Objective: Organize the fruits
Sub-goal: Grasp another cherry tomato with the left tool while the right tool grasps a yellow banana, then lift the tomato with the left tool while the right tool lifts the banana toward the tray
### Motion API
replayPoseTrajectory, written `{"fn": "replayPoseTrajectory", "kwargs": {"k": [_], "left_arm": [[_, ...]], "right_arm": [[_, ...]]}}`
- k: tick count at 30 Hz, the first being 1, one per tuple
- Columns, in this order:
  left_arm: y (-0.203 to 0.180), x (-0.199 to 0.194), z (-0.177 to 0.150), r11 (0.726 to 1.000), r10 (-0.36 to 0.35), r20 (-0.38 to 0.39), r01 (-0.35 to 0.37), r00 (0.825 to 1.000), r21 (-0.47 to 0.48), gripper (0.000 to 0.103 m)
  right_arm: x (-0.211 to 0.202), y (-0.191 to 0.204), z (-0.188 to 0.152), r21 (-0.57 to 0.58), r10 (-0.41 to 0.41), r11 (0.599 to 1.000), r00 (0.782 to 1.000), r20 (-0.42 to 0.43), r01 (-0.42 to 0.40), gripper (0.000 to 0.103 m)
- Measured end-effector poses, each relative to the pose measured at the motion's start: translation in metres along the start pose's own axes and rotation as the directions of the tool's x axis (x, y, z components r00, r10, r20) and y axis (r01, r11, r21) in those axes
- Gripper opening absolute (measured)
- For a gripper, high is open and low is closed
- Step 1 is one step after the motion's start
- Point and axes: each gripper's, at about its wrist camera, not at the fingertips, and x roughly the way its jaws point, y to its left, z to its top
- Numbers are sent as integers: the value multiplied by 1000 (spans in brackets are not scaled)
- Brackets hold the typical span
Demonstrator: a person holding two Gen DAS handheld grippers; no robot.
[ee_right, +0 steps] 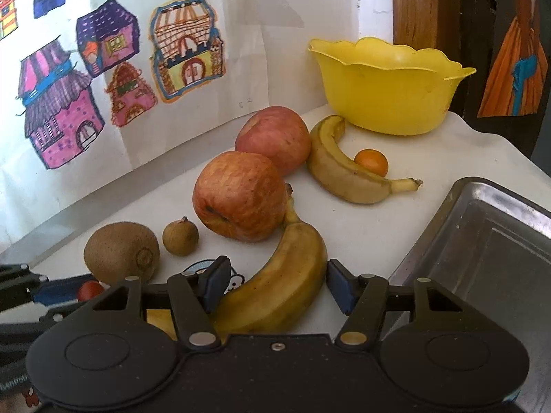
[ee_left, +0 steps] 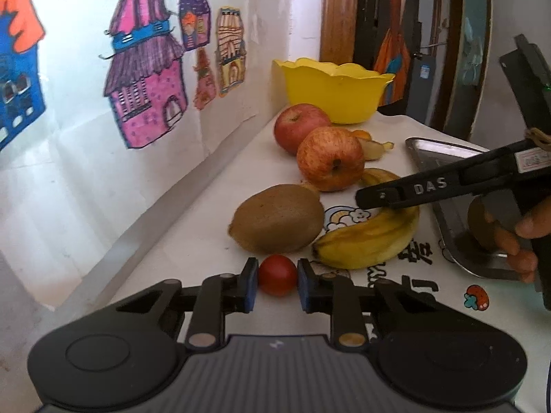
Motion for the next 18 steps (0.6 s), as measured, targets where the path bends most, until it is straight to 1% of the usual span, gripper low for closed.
{"fn": "replayPoseTrajectory", "kwargs": {"k": [3,9,14,18], "left_arm": [[7,-6,-1,1000,6,-15,-6,1000,-28,26],[16,-21,-10,999,9,-28,-10,1000,-42,26],[19,-38,-21,999,2,-37,-3,999,-44,26],[18,-52,-33,999,14,-34,-16,999,-46,26]], "right_arm": [[-4,2,-1,-25,1,1000,1000,-8,-1,63],[-15,15,-7,-99,10,995,999,-32,-13,63],[-29,31,-17,-172,24,985,999,-45,-31,63],[-45,44,-30,-221,48,973,996,-78,-64,63]]}}
